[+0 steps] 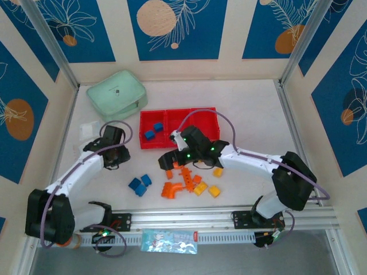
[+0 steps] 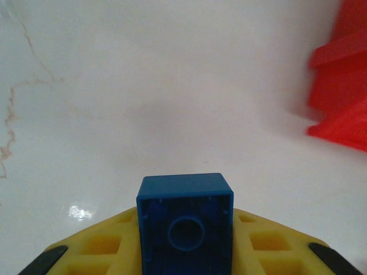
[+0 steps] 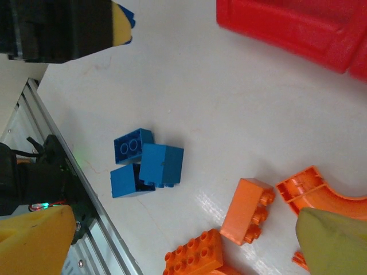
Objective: Sort the legos into containers by color
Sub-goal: Pick up the lego from the middle-left of the table, then place the lego in the container.
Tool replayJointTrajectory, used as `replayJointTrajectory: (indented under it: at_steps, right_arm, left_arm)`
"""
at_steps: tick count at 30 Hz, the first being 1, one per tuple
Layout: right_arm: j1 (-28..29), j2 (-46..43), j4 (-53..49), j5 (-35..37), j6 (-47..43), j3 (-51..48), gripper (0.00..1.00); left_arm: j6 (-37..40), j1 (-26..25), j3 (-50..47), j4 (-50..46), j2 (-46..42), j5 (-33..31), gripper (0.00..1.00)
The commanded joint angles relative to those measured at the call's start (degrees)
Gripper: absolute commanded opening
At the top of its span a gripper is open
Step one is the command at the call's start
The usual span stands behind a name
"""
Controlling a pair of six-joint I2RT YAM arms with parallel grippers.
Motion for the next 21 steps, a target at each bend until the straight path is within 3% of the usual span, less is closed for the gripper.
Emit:
replayJointTrajectory:
  at_steps: [1, 11, 21]
  right_arm:
    - [-2.03, -3.23, -4.09, 2.00, -0.18, 1.20, 0.99]
    - [-9.43, -6.86, -6.47, 4.45, 2.22, -0.68, 0.99]
    - [-13.88, -8.19, -5.79, 3.29, 2.18, 0.01, 0.99]
  left_arm:
    - [2.05, -2.23, 5.35, -5.67, -1.57, 1.77, 0.26]
    - [6.05, -12.35, 22.88, -9.92, 9.21, -1.31, 0.25]
    - [9.02, -13.84, 37.91, -7.92, 28.48, -0.32, 0.26]
